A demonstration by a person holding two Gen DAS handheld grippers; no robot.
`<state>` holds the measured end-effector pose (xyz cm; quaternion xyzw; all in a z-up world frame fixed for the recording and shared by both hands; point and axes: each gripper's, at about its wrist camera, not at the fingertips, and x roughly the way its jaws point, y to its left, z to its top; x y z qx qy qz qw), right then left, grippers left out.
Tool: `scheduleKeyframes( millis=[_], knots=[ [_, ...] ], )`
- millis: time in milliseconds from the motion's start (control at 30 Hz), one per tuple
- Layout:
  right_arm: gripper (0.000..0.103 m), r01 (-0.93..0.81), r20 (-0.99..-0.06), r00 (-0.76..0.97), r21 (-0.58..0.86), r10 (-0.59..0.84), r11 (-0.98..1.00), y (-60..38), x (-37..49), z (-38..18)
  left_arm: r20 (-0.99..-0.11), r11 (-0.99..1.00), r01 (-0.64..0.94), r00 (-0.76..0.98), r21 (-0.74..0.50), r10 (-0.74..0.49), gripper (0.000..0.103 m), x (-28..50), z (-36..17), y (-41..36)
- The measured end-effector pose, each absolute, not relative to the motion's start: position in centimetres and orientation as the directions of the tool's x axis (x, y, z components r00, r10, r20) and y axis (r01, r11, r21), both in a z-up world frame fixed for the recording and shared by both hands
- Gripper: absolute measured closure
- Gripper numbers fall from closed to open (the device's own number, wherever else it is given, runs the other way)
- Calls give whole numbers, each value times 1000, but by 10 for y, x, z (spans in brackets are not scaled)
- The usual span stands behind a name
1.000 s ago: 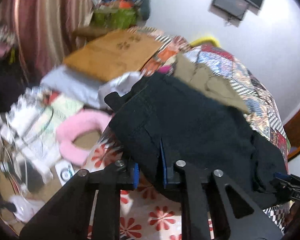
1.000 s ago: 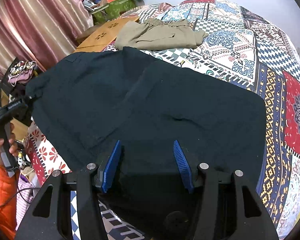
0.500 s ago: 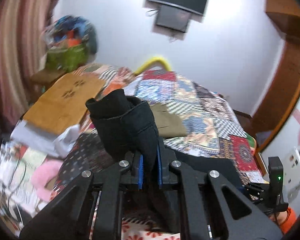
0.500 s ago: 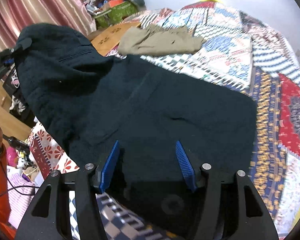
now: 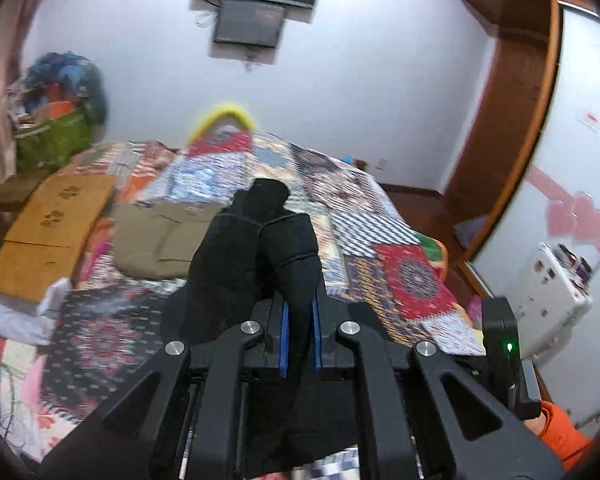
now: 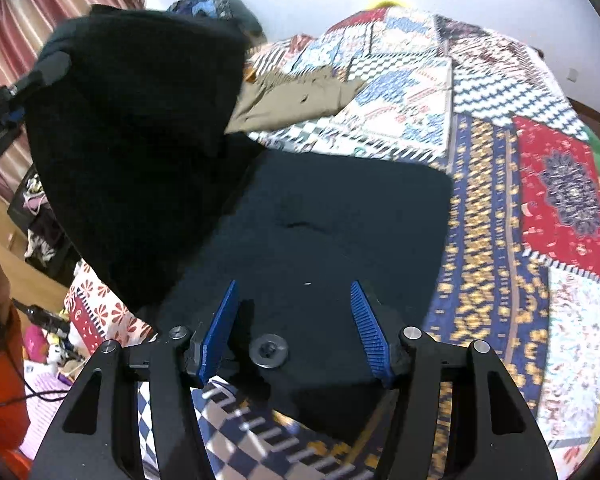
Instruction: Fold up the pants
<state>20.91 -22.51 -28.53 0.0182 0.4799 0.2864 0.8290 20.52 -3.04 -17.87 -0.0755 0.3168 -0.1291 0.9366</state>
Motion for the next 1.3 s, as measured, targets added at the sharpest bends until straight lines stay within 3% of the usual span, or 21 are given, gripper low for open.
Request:
scheduleKeyframes(
  millis=[433, 633, 867, 933, 1067, 1233, 1300],
  knots=[
    [46, -361, -795, 380, 343, 473, 867, -255, 208, -305, -645, 884, 401, 615, -239, -454, 95, 213, -219, -131],
    [46, -292, -797, 460, 282, 392, 914, -289, 198, -292, -699, 853, 449, 520, -266, -492, 95, 209, -252, -148],
    [46, -206, -781, 504, 306, 369, 929, -332, 183, -281, -779, 847, 458, 414, -269, -471, 94, 201, -298, -169],
    [46, -205, -777, 515, 299, 363, 932, -335, 179, -277, -781, 854, 454, 424, -254, -458, 86, 198, -297, -171],
    [46, -214, -769, 528, 292, 362, 932, -335, 178, -271, -772, 837, 469, 406, -282, -488, 53, 190, -287, -169],
    [46, -246, -748, 547, 287, 377, 926, -325, 173, -259, -745, 848, 460, 462, -263, -481, 51, 182, -264, -155],
    [46, -266, -741, 550, 283, 386, 922, -318, 171, -254, -726, 869, 427, 511, -251, -461, 45, 178, -252, -137]
  ],
)
